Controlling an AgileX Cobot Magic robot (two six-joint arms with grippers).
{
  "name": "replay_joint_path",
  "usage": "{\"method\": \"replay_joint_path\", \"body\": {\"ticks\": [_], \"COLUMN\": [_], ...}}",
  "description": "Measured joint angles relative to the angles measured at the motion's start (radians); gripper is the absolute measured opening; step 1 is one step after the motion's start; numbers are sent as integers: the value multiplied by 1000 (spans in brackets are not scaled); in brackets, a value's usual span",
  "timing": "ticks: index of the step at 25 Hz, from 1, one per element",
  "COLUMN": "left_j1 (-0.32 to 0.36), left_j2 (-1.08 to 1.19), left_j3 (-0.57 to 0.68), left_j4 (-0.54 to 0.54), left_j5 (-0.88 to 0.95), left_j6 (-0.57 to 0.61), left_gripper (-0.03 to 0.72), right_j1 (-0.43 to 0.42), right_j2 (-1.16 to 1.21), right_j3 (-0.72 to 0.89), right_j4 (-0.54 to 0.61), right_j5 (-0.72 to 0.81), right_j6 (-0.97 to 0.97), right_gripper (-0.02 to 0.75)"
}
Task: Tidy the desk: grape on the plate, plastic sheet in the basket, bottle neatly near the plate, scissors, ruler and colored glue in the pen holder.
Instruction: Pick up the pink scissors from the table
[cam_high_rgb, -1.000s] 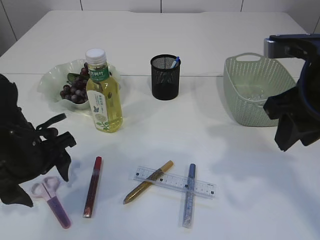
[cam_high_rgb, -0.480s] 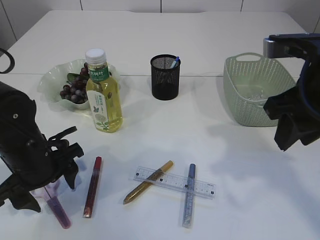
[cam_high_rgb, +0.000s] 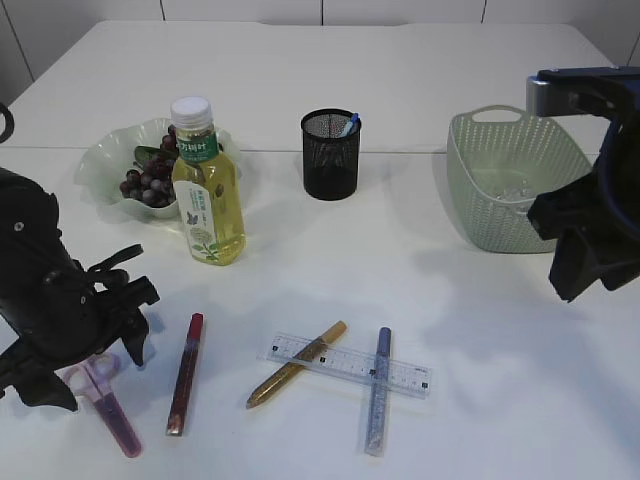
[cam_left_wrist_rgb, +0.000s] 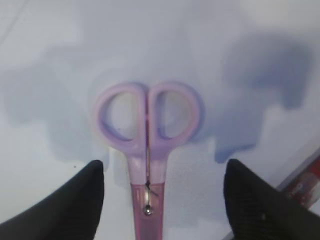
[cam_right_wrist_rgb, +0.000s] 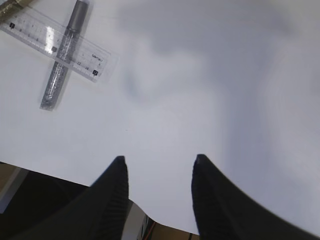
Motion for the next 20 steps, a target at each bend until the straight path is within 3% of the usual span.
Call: {"method": "replay_joint_path", "body": {"ticks": [20], "left_j1": [0], "left_j2": [0], "left_j3": [51], "left_j4": [-22], "left_j5": [-80], "left_j6": [6], "left_gripper": [542], "right_j1": [0], "right_j2": [0], "right_j3": [0], "right_j4": [0], "right_j5": [-2], "right_j6": [-2], "right_gripper": [346]}}
